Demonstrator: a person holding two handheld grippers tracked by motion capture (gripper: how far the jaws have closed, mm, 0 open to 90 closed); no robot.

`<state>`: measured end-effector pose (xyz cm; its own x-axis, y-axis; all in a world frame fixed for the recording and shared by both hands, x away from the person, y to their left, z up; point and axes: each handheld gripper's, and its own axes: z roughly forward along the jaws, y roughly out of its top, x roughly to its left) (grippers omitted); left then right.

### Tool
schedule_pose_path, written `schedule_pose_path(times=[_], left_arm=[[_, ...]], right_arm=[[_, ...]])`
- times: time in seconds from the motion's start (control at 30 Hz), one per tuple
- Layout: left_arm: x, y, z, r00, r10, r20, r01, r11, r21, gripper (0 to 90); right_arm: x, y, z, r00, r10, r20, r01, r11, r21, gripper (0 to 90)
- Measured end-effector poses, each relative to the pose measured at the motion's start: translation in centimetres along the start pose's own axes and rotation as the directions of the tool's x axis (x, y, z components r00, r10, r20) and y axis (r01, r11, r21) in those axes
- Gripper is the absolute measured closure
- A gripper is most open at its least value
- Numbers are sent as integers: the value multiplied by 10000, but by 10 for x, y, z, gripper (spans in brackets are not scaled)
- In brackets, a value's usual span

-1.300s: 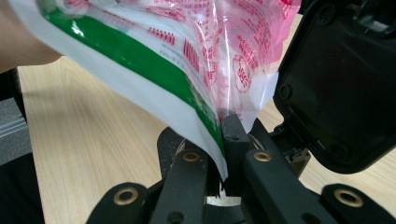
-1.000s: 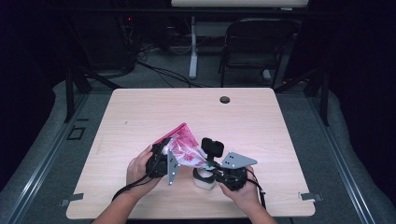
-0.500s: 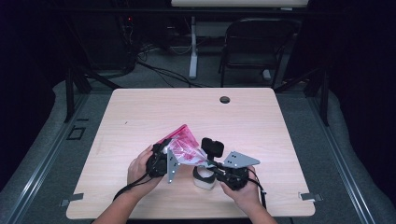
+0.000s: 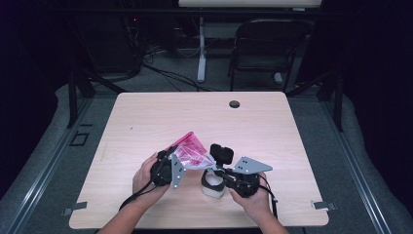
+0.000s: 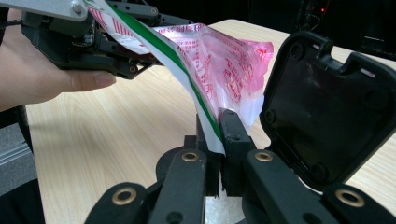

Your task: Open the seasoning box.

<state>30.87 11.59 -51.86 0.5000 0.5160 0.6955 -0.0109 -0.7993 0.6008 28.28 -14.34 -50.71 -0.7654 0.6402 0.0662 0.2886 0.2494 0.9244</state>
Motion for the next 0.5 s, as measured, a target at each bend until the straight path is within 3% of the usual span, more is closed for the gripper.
schedule_pose_path(times=[0.5], left_arm=[[-3, -9, -2, 9972, -549, 500, 544, 9985, 114, 670]], right_arm=[[1, 3, -1, 9999, 116, -117, -117, 9998, -158, 875]])
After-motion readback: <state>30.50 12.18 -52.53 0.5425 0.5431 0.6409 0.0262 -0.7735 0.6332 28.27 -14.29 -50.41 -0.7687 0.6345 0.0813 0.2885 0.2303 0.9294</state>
